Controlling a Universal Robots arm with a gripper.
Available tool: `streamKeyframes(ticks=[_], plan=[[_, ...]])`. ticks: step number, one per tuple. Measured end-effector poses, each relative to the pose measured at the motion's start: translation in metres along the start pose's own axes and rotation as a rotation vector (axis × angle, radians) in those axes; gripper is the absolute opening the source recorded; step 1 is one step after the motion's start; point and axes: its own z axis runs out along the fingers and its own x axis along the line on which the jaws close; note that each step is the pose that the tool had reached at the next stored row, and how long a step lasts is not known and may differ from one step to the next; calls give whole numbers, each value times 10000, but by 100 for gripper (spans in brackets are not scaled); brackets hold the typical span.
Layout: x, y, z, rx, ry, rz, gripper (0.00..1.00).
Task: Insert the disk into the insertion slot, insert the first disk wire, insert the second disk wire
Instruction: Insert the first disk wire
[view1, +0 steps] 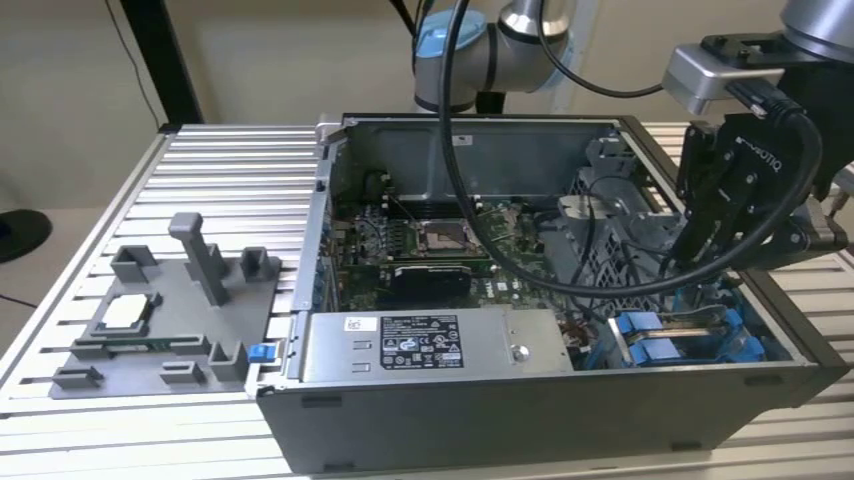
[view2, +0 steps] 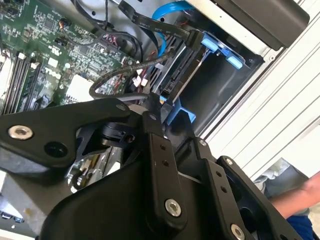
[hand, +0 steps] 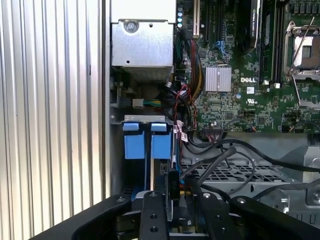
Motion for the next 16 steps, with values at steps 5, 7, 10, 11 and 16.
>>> streamKeyframes(ticks=[5,7,10,11,16], plan=[[27,0,0,4,-5,-22,100],[37,0,0,6,-8,-40,100],[42,9,0,74,-52,-45,100],[42,14,0,133,-97,-47,100],[61,39,-4,252,-365,-52,100]])
